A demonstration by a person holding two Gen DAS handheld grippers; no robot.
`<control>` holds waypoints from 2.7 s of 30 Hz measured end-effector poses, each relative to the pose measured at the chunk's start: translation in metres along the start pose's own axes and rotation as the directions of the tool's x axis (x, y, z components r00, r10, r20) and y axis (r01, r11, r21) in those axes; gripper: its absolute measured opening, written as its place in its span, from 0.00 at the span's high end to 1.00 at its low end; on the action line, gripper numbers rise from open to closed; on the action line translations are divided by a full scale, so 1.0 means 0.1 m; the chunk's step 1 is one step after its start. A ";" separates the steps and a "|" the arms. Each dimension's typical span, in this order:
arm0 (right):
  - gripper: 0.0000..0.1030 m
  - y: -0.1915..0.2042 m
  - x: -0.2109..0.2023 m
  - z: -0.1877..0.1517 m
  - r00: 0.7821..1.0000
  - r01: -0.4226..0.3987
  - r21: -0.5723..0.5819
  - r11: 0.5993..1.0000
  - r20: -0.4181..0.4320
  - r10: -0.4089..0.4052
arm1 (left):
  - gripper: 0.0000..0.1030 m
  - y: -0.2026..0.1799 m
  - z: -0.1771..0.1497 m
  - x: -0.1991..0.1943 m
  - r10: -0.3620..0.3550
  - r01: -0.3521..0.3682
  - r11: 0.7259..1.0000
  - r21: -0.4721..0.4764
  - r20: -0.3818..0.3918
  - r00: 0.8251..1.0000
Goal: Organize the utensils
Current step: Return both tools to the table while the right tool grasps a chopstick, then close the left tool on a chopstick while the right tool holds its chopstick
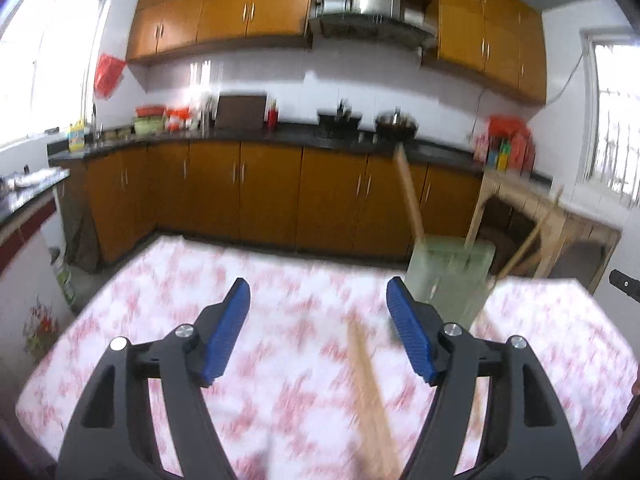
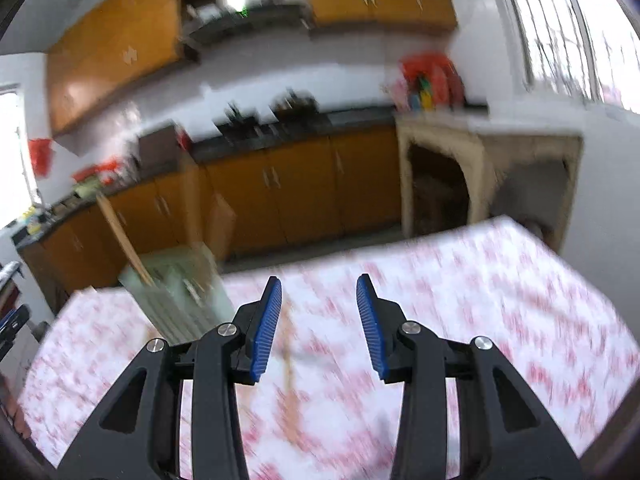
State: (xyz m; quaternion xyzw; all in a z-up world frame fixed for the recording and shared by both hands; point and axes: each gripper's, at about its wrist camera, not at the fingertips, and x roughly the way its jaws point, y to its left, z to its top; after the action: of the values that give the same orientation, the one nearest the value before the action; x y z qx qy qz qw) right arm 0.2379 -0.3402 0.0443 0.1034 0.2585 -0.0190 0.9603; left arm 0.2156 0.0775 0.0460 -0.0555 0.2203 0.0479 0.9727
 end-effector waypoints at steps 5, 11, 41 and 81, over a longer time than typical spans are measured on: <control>0.62 -0.05 0.58 -0.48 0.979 0.001 0.013 1.000 -0.204 0.001 | 0.33 0.10 -0.45 0.32 0.013 -0.017 1.000 -0.022 -0.162 0.987; 0.71 0.30 0.98 -0.81 0.938 -0.069 -0.066 0.995 -0.345 0.042 | 0.33 0.00 -0.66 0.47 -0.011 0.012 1.000 0.003 -0.241 0.971; 0.92 0.18 1.10 -0.98 0.934 0.041 -0.117 0.992 -0.348 -0.080 | 0.92 -0.44 -1.08 1.03 -0.042 0.123 0.981 0.148 -0.463 0.885; 0.92 0.14 1.18 -0.93 0.941 0.044 -0.111 0.993 -0.330 -0.079 | 0.75 -0.13 -0.94 1.26 -0.049 0.126 0.981 0.147 -0.442 0.895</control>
State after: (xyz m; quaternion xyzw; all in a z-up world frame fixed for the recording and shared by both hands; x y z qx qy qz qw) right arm 0.2954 -0.3048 -0.0906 0.0476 0.4210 -0.0179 0.9056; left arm 0.2909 0.0607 -0.0919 0.0096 0.4332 -0.0288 0.9008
